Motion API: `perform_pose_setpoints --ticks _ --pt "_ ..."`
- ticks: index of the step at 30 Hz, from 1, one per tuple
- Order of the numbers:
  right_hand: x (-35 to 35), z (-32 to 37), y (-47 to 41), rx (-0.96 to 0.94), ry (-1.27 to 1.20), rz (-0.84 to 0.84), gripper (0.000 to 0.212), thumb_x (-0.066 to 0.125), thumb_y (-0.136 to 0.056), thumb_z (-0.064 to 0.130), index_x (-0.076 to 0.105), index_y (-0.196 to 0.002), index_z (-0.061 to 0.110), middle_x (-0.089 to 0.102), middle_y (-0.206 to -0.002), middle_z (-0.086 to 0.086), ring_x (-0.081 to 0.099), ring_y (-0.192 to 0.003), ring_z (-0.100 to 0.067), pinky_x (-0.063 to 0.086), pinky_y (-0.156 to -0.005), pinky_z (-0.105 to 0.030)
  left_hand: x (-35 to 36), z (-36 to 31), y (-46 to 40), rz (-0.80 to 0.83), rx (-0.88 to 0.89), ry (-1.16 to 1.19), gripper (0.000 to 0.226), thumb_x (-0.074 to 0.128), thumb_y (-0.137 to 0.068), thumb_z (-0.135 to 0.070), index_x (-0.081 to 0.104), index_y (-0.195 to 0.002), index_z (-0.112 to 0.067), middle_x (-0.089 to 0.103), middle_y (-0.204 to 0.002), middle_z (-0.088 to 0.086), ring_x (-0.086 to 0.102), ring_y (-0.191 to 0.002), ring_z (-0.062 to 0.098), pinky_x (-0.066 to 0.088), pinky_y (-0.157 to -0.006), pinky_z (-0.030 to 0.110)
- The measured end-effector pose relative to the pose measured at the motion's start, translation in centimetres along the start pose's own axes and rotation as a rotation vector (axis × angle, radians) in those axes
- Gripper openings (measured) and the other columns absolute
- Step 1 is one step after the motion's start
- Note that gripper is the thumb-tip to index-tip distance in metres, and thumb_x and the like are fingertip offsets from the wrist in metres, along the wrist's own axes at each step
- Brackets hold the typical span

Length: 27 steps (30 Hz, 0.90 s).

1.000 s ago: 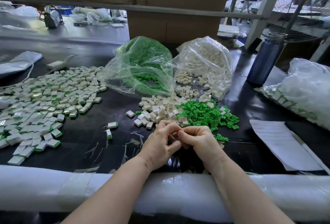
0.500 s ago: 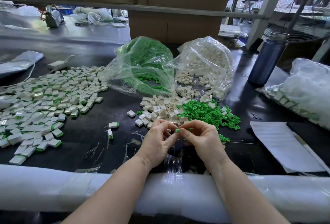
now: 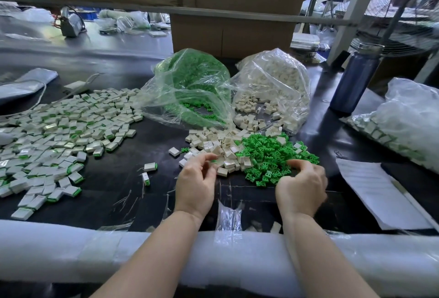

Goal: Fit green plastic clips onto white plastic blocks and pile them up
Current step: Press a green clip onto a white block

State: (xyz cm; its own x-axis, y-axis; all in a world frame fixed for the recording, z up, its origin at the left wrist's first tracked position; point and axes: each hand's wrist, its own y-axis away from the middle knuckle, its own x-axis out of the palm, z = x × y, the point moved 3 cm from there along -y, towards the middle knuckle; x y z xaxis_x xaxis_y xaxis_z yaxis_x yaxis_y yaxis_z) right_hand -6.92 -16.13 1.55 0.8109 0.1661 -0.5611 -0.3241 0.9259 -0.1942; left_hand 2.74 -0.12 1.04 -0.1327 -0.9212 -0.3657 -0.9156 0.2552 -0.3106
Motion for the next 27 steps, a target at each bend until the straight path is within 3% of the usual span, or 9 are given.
perform_pose_setpoints --ticks 3,5,8,11,16,19,22,27 --pt "0.0 -0.6 -0.2 0.16 0.131 0.082 0.042 0.046 -0.08 -0.001 0.06 -0.116 0.018 0.041 -0.133 -0.011 0.033 -0.125 -0.03 0.026 -0.102 -0.039 -1.2 0.5 -0.3 -0.242 -0.026 -0.104 0.017 0.056 -0.089 -0.005 0.066 -0.101 -0.011 0.058 -0.1 0.007 0.051 -0.078 0.012 0.034 -0.07 0.011" --pt "0.3 -0.6 -0.3 0.13 0.182 0.139 0.042 0.045 -0.083 0.002 0.058 -0.12 0.017 0.041 -0.134 -0.011 0.034 -0.126 -0.03 0.025 -0.104 -0.039 -1.8 1.0 -0.5 -0.341 -0.09 -0.129 0.018 0.053 -0.09 -0.003 0.065 -0.102 -0.008 0.048 -0.101 0.007 0.044 -0.073 0.009 0.028 -0.07 0.007" --pt "0.6 -0.7 -0.2 0.033 0.175 0.191 0.044 0.045 -0.082 -0.003 0.06 -0.118 0.015 0.049 -0.129 -0.011 0.04 -0.122 -0.029 0.03 -0.102 -0.038 -2.1 1.3 -0.8 -0.408 -0.167 -0.132 0.022 0.048 -0.091 0.001 0.065 -0.104 -0.004 0.041 -0.107 0.011 0.046 -0.089 0.018 0.023 -0.08 0.004" --pt "1.1 -0.5 0.0 -0.066 0.134 0.222 0.037 0.049 -0.085 -0.004 0.062 -0.114 0.013 0.056 -0.122 -0.009 0.049 -0.115 -0.027 0.039 -0.095 -0.032 -1.9 1.5 -0.8 -0.389 -0.228 -0.186 0.027 0.044 -0.091 0.003 0.063 -0.11 0.0 0.04 -0.119 0.017 0.044 -0.11 0.031 0.026 -0.092 0.015" --pt "1.5 -0.2 0.1 -0.146 0.122 0.237 0.024 0.051 -0.091 0.005 0.068 -0.104 0.014 0.066 -0.109 -0.007 0.058 -0.102 -0.026 0.039 -0.077 -0.025 -1.7 1.4 -0.7 -0.293 -0.324 -0.349 0.036 0.043 -0.087 0.005 0.051 -0.122 0.007 0.028 -0.135 0.02 0.033 -0.119 0.038 0.025 -0.099 0.026" --pt "1.5 -0.1 0.2 -0.157 0.103 0.248 0.023 0.051 -0.09 0.005 0.069 -0.102 0.015 0.067 -0.106 -0.007 0.06 -0.099 -0.026 0.042 -0.08 -0.026 -1.6 1.2 -0.6 -0.241 -0.35 -0.417 0.043 0.043 -0.084 0.005 0.042 -0.127 0.012 0.021 -0.143 0.022 0.025 -0.13 0.038 0.016 -0.106 0.027" --pt "1.6 0.0 0.3 -0.184 0.078 0.266 0.025 0.05 -0.09 0.003 0.069 -0.103 0.014 0.068 -0.105 -0.008 0.06 -0.098 -0.025 0.043 -0.082 -0.026 -1.4 1.3 -0.7 -0.192 -0.346 -0.463 0.051 0.039 -0.085 0.005 0.031 -0.135 0.013 0.011 -0.151 0.023 0.006 -0.141 0.036 0.006 -0.117 0.035" --pt "1.9 0.4 0.6 -0.231 0.02 0.313 0.024 0.053 -0.089 0.002 0.07 -0.102 0.012 0.069 -0.103 -0.007 0.062 -0.096 -0.023 0.047 -0.089 -0.027 -0.9 1.7 -0.8 -0.12 -0.245 -0.541 0.059 0.035 -0.087 0.005 0.019 -0.144 0.003 0.008 -0.155 0.015 -0.005 -0.144 0.028 -0.004 -0.116 0.033"
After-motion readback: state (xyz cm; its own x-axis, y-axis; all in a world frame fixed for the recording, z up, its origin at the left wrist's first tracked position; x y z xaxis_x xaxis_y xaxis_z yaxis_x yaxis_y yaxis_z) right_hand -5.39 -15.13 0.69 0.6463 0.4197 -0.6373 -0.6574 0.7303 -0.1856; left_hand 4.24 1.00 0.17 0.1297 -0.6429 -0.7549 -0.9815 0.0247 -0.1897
